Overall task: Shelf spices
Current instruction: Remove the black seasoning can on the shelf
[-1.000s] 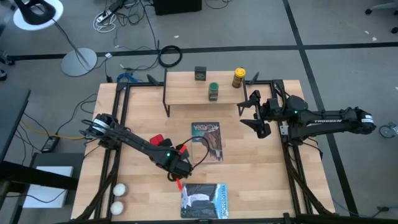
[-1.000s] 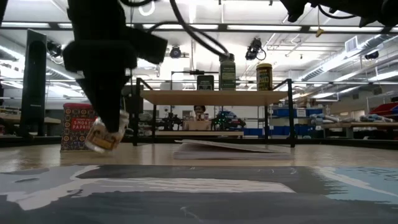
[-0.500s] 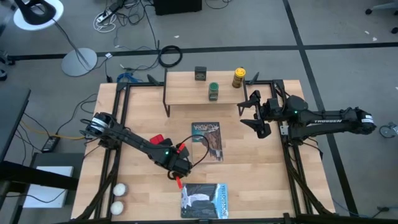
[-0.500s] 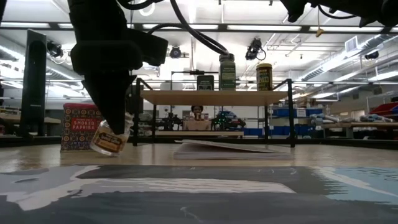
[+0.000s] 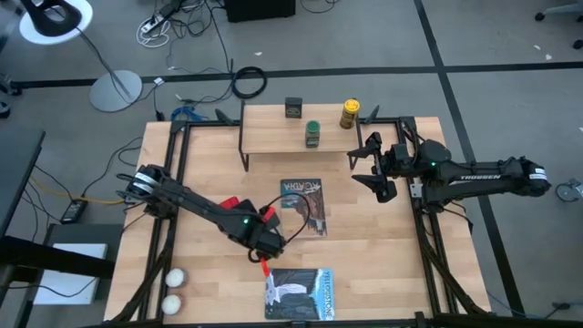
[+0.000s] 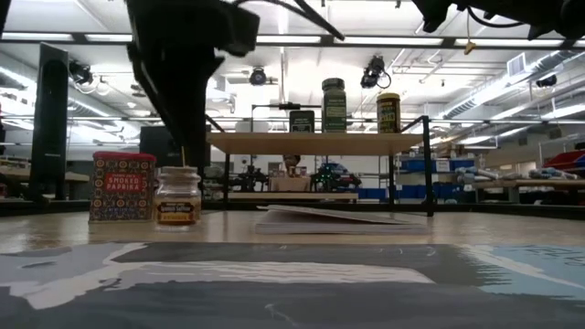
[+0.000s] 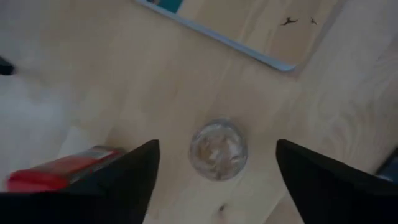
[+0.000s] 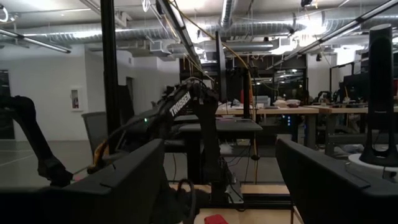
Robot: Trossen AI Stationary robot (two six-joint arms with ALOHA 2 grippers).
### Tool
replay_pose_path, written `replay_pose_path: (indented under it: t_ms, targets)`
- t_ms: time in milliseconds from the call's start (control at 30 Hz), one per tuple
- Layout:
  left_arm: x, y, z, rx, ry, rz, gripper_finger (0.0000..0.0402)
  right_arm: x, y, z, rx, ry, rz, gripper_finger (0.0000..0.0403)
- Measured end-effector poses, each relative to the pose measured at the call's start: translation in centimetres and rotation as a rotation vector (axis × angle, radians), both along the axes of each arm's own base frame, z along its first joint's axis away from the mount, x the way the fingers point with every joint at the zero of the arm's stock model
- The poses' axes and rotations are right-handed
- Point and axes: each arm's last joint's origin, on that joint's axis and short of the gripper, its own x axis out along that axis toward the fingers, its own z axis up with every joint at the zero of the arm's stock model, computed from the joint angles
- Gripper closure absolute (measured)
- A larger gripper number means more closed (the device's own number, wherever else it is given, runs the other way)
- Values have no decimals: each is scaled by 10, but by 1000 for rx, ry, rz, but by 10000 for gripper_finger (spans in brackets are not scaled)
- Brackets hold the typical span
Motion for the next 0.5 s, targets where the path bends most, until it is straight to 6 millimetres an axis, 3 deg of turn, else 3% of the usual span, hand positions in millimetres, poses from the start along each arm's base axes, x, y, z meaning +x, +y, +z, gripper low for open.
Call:
replay_pose_path:
  t_ms: [267,500]
  targets:
    - [-2,3,40,109,36,-12,48,0,0,0,-7,-1,-2,90]
    - [6,30,97,254,-38,20,47,0,1,1,-8,-11,2,91]
